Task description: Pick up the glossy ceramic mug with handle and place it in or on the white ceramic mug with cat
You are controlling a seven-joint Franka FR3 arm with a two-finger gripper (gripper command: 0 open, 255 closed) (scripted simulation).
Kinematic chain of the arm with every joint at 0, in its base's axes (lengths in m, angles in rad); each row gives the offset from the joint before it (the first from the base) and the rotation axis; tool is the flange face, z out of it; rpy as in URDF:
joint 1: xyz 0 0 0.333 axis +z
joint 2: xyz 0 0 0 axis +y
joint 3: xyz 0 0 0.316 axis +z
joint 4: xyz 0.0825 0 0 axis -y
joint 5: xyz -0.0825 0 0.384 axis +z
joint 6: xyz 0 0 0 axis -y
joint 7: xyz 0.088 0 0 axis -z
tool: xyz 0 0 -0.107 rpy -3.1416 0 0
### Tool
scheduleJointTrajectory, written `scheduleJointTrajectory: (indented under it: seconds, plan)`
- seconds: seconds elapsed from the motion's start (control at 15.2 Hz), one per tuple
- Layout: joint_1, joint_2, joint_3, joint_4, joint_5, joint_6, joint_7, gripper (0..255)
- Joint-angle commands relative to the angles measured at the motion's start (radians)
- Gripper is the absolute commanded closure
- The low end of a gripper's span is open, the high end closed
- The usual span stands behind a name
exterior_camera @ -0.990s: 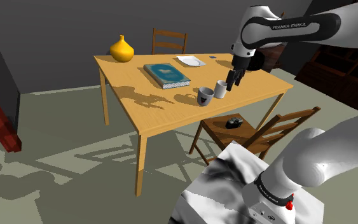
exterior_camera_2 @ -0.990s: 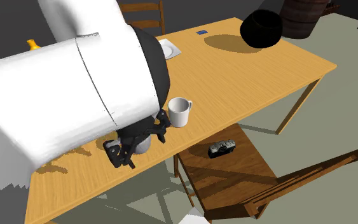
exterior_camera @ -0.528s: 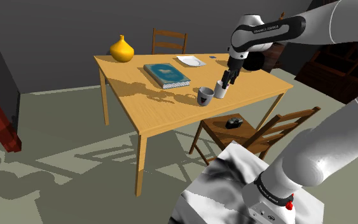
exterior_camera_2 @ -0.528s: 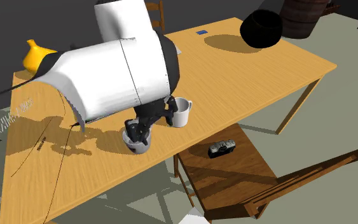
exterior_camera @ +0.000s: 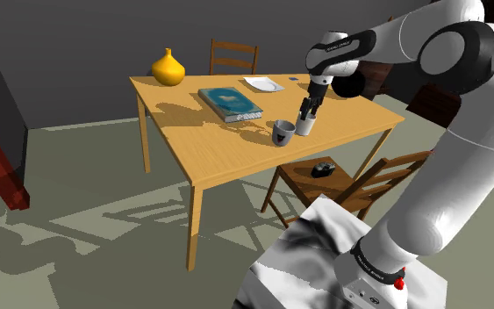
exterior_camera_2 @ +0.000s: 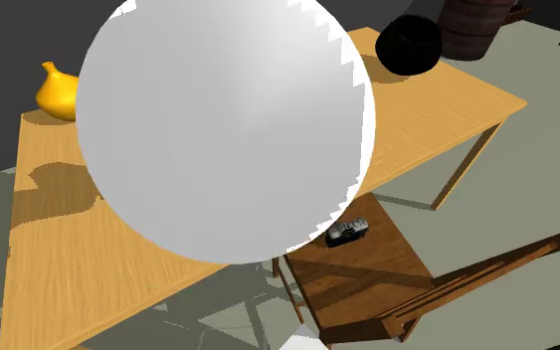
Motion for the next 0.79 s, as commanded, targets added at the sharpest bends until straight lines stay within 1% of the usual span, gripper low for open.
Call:
scheduleJointTrajectory:
  seconds: [0.0, 0.2, 0.26, 0.73]
  plan:
    - [-0.024, 0.085, -0.005, 0.080, 0.050, 0.006, -0.045, 0]
    - [-0.071, 0.205, 0.001, 0.198, 0.117, 0.007, -0.100, 0]
    - [-0.081, 0.226, 0.004, 0.221, 0.128, 0.005, -0.108, 0]
    - [-0.091, 0.268, 0.014, 0.181, 0.150, 0.083, -0.122, 0]
